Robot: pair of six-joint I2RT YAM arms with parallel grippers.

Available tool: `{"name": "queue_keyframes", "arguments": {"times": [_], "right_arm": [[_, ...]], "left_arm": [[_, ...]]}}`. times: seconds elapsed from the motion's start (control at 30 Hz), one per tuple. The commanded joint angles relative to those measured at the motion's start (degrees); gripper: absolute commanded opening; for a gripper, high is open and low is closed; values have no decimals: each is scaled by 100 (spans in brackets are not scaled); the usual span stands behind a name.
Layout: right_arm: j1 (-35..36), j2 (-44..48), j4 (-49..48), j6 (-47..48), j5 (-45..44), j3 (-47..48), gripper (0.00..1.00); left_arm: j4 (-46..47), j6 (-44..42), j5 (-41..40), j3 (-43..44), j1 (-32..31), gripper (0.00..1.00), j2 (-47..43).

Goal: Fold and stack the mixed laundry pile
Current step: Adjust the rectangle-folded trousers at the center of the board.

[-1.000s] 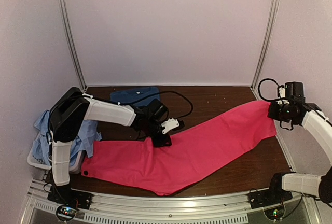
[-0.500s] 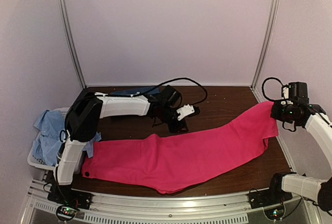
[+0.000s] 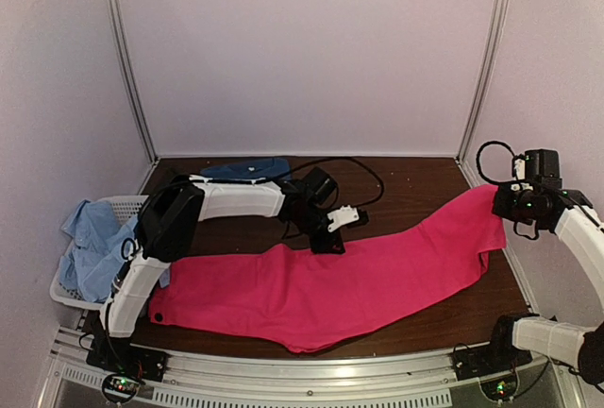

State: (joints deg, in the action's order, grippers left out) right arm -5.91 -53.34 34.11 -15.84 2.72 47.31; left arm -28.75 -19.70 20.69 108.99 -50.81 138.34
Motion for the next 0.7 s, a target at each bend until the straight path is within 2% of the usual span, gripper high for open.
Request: {"name": "queue_keyframes", "arguments": {"times": [0.0,0.23,0.67], "right_arm": [[-33,-4,-185,-42,-55,16,0],[-33,14,-224,-51,-18,-28,0],[-33,63,-176,-34,-112,-2,0]], "left_arm": [[-80,-167,-79,81,-98,20,81],[-44,-294,-243,9,-156,0,-32],[445,-42,-521,-350,-155,0,-658]]}}
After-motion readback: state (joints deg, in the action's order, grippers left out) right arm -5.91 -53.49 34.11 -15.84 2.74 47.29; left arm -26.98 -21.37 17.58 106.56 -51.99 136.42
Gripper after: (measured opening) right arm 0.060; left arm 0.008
